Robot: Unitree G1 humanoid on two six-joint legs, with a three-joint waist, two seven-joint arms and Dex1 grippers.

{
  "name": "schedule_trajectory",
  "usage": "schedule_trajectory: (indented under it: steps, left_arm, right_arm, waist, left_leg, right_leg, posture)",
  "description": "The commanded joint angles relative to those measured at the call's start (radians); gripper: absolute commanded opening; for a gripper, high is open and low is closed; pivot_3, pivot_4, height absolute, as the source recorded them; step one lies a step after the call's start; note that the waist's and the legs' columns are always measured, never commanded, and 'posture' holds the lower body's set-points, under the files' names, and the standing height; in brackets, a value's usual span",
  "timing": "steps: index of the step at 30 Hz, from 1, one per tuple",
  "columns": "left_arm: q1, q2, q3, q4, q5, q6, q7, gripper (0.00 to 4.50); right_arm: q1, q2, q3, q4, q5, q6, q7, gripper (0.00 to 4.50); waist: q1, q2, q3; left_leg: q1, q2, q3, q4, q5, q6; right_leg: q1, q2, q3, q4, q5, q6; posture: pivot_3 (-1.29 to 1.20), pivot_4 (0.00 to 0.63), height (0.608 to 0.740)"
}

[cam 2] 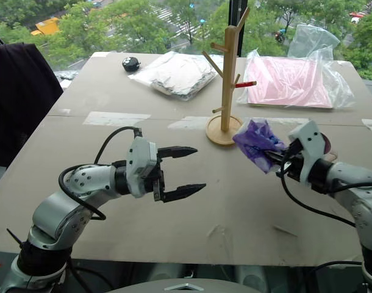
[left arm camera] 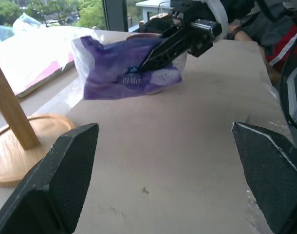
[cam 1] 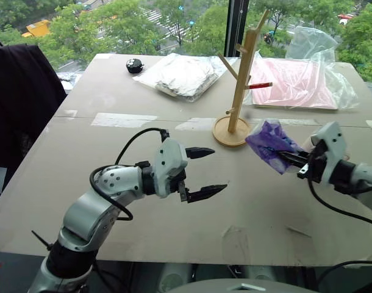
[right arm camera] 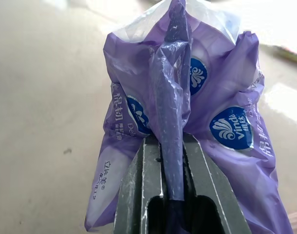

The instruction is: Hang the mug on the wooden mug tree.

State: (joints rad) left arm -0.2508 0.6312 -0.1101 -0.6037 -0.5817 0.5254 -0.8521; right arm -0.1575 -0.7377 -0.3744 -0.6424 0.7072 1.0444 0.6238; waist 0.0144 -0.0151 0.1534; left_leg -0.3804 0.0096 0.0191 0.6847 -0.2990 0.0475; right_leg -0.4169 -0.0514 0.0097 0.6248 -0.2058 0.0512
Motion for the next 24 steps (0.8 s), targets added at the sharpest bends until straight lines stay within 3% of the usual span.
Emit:
schedule_trajectory:
  steps: [1, 3, 7, 18, 21, 24]
  left_arm:
    - [-0.091, -0.057, -0.029, 0.032, -0.023, 0.007, -0.001, 4.5]
    - [-0.152, -0.111, -0.064, 0.077, -0.005, -0.003, 0.005, 4.5]
    - [-0.253, -0.218, -0.122, 0.175, 0.039, -0.024, 0.023, 4.5]
    - [-0.375, -0.368, -0.192, 0.299, 0.103, -0.084, 0.004, 4.5]
    - [-0.385, -0.383, -0.198, 0.313, 0.112, -0.09, 0.0, 4.5]
    - [-0.379, -0.383, -0.202, 0.312, 0.12, -0.092, -0.008, 4.5]
  right_arm:
    - [-0.062, -0.065, -0.216, 0.003, 0.106, 0.088, -0.048, 0.03]
    - [-0.071, -0.116, -0.3, 0.08, 0.08, 0.099, -0.07, 0.03]
    - [0.062, -0.207, -0.358, 0.252, -0.065, -0.023, -0.024, 0.03]
    - [0.144, -0.29, -0.341, 0.69, -0.317, -0.304, -0.027, 0.03]
    - [0.13, -0.305, -0.325, 0.768, -0.346, -0.341, -0.021, 0.96]
    - [0.123, -0.312, -0.334, 0.805, -0.364, -0.37, -0.019, 2.41]
  waist:
    - [0.001, 0.0, 0.0]
    - [0.001, -0.001, 0.001]
    - [0.006, -0.003, 0.0]
    - [-0.011, 0.001, 0.0]
    - [-0.011, 0.001, 0.0]
    - [-0.012, 0.001, 0.0]
  left_leg:
    - [0.0, 0.0, 0.0, 0.0, 0.0, 0.0]
    - [-0.001, -0.002, 0.001, 0.0, 0.0, 0.0]
    - [-0.001, -0.004, 0.001, 0.001, 0.0, 0.0]
    - [0.001, -0.004, 0.002, 0.0, 0.0, 0.0]
    - [0.001, -0.004, 0.002, 0.0, 0.0, 0.0]
    - [0.001, -0.004, 0.002, 0.0, 0.0, 0.0]
  right_leg:
    - [0.0, 0.0, 0.0, 0.0, 0.0, 0.0]
    - [0.0, 0.0, 0.001, 0.0, 0.0, 0.0]
    - [0.002, 0.0, 0.0, -0.003, 0.0, 0.0]
    - [0.0, 0.002, 0.008, 0.0, 0.0, 0.003]
    - [0.0, 0.003, 0.008, 0.0, 0.0, 0.003]
    - [0.0, 0.003, 0.009, 0.0, 0.0, 0.004]
  posture:
    - [0.0, 0.15, 0.74]
    - [0.0, 0.15, 0.74]
    - [0.0, 0.15, 0.74]
    - [0.0, 0.15, 0.74]
    - [0.0, 0.15, 0.74]
    - [0.0, 0.15, 0.74]
